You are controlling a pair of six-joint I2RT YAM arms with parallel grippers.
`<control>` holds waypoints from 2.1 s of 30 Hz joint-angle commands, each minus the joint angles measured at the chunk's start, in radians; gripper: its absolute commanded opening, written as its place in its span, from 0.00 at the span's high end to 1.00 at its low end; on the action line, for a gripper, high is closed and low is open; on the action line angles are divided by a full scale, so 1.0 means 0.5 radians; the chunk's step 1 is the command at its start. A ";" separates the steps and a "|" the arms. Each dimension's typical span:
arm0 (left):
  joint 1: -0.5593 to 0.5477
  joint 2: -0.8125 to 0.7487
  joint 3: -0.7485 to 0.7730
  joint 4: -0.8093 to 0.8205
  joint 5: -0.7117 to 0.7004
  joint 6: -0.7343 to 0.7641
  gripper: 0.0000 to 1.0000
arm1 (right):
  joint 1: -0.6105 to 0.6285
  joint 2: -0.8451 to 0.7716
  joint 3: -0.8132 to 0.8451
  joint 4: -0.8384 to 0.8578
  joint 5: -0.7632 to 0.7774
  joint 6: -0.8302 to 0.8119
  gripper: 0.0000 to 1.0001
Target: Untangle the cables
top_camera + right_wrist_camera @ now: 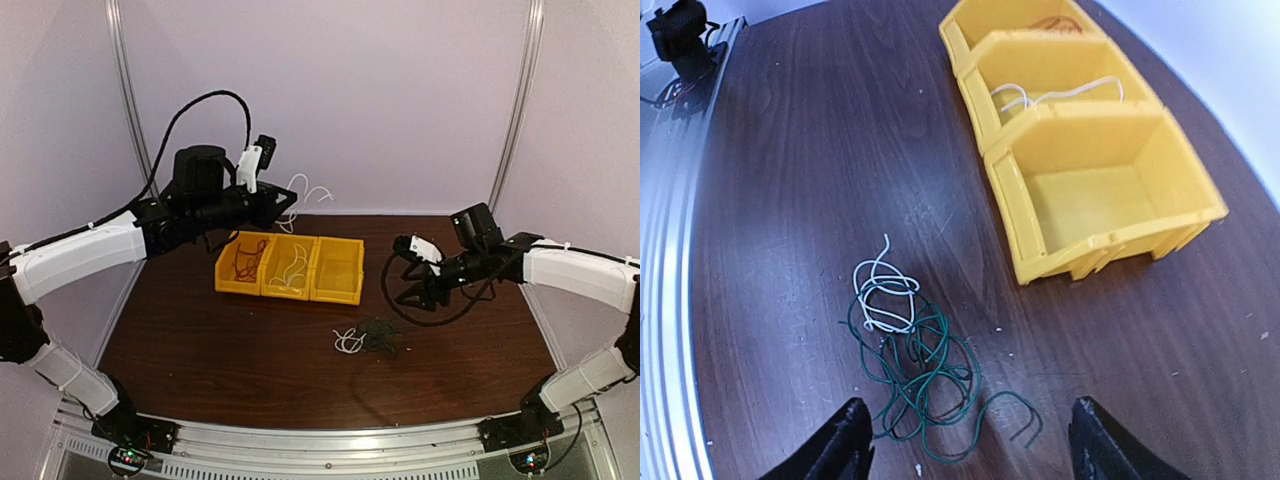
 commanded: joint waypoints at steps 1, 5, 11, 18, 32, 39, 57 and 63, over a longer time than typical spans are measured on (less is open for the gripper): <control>0.047 0.057 -0.040 0.004 -0.025 -0.037 1.00 | -0.023 -0.408 -0.022 -0.179 0.062 -0.079 0.27; 0.095 0.133 -0.080 0.011 -0.024 -0.050 1.00 | -0.099 -0.714 -0.208 -0.059 0.108 0.051 0.17; 0.172 0.298 -0.090 -0.015 -0.120 -0.196 1.00 | -0.303 -0.946 -0.545 0.264 0.087 0.172 0.10; 0.183 0.606 0.033 -0.050 -0.343 -0.310 1.00 | -0.352 -0.945 -0.584 0.282 0.148 0.119 0.10; 0.229 1.133 0.237 0.085 -0.330 -0.408 1.00 | -0.396 -0.953 -0.623 0.283 0.176 0.063 0.10; 0.229 1.282 0.363 0.112 -0.232 -0.394 0.85 | -0.401 -0.951 -0.622 0.276 0.173 0.051 0.10; 0.122 0.562 0.018 0.057 -0.382 -0.205 0.44 | -0.392 -0.836 -0.585 0.174 0.008 -0.127 0.16; -0.086 0.166 -0.589 0.661 0.121 0.012 0.46 | -0.219 -0.616 -0.478 0.073 0.046 -0.200 0.18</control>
